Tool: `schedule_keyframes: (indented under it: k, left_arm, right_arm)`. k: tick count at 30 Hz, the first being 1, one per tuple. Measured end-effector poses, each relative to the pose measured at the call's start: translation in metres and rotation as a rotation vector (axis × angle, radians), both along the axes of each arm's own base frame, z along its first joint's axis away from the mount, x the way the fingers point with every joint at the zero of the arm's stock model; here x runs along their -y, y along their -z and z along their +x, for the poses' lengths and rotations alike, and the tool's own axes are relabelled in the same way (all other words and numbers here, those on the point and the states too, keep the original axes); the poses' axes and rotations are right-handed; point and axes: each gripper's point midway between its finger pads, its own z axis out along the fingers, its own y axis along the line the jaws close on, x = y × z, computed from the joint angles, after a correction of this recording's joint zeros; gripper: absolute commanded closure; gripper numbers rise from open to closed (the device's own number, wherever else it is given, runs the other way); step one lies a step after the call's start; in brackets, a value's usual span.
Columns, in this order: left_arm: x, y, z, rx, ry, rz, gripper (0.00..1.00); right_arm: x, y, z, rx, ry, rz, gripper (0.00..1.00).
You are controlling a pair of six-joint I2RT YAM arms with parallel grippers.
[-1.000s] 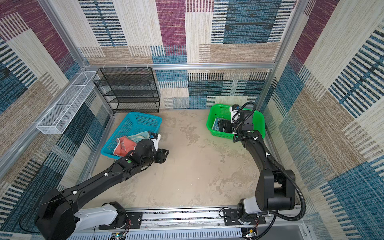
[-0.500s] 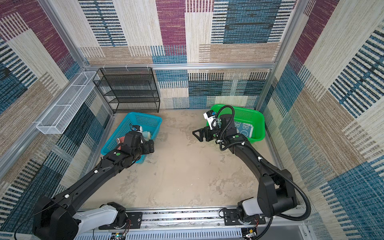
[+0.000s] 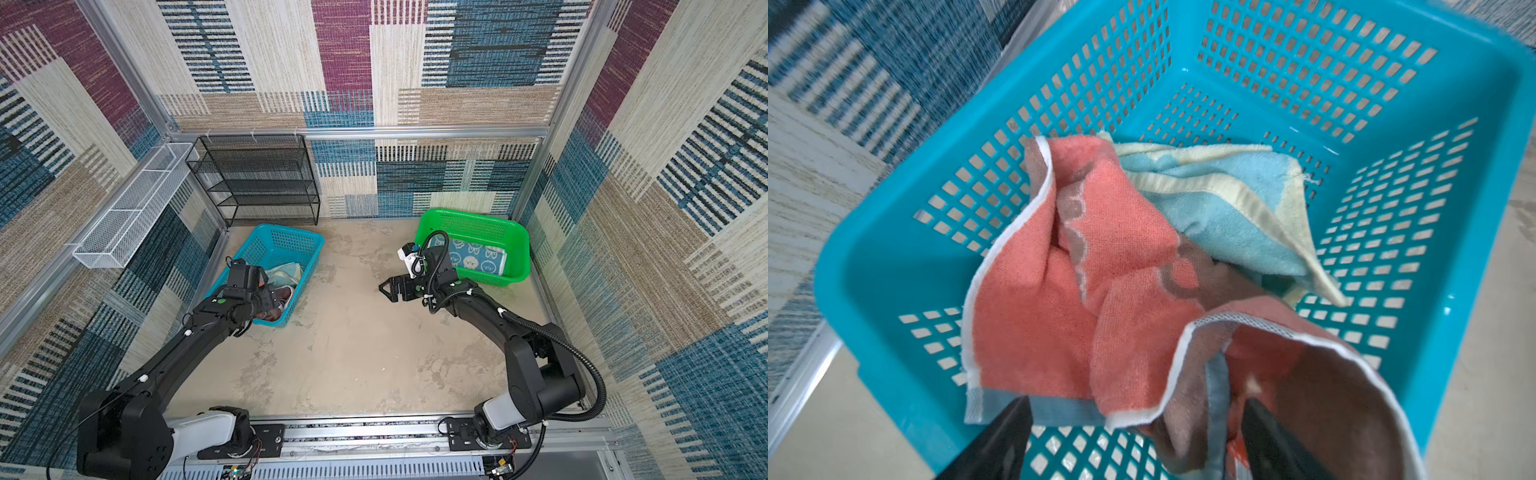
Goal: Fold and stack the towels
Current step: 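Open the right gripper and withdraw it while the left gripper reaches into the teal basket, then grasp the pink bear towel in the teal basket with the left gripper and lift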
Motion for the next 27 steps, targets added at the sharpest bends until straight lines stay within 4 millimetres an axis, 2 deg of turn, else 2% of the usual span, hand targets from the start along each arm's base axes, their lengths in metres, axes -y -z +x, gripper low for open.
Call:
schedule_keyframes:
  k: [5, 8, 15, 18, 23, 27]
  left_arm:
    - [0.011, 0.027, 0.008, -0.068, 0.046, -0.063, 0.34]
    - [0.015, 0.036, 0.016, -0.075, 0.062, -0.079, 0.41]
    - [0.023, 0.048, 0.022, -0.093, 0.086, -0.118, 0.78]
    - [0.023, 0.047, 0.024, -0.084, 0.087, -0.121, 1.0]
    - [0.027, 0.032, 0.026, -0.038, 0.1, -0.143, 1.0]
    - [0.028, -0.003, 0.031, 0.055, 0.113, -0.148, 1.0]
  right_arm:
    - [0.001, 0.006, 0.001, -0.015, 0.012, -0.009, 0.0]
    - [0.004, 0.01, 0.003, -0.024, 0.038, -0.021, 0.0]
    - [0.024, 0.025, 0.006, -0.035, 0.157, -0.078, 0.0]
    - [0.031, 0.027, 0.007, -0.026, 0.209, -0.081, 0.0]
    - [0.038, 0.027, 0.009, -0.012, 0.279, -0.057, 0.0]
    - [0.044, 0.03, 0.008, -0.005, 0.327, -0.045, 0.0]
